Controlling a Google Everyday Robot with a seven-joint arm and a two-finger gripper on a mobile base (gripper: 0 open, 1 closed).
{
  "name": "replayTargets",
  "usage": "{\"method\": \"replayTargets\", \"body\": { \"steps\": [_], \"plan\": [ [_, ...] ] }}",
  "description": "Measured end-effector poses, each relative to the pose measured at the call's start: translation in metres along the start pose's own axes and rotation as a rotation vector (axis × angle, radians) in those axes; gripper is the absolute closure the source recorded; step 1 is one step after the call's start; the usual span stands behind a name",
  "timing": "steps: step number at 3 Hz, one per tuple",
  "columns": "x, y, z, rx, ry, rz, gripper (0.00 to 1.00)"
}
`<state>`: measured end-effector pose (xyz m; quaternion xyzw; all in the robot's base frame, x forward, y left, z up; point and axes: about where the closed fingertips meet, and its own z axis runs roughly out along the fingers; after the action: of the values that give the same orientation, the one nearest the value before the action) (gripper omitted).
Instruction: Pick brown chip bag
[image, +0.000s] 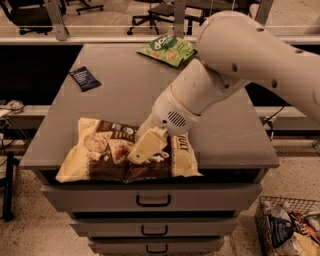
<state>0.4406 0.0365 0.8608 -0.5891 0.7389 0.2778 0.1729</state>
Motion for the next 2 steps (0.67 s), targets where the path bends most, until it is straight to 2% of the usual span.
{"method": "replayTargets", "body": {
  "steps": [1, 2],
  "plan": [
    [0.0, 0.0, 0.0, 0.0, -0.001, 0.0, 0.87],
    [-0.002, -0.02, -0.033, 0.048, -0.093, 0.052, 1.0]
  ]
}}
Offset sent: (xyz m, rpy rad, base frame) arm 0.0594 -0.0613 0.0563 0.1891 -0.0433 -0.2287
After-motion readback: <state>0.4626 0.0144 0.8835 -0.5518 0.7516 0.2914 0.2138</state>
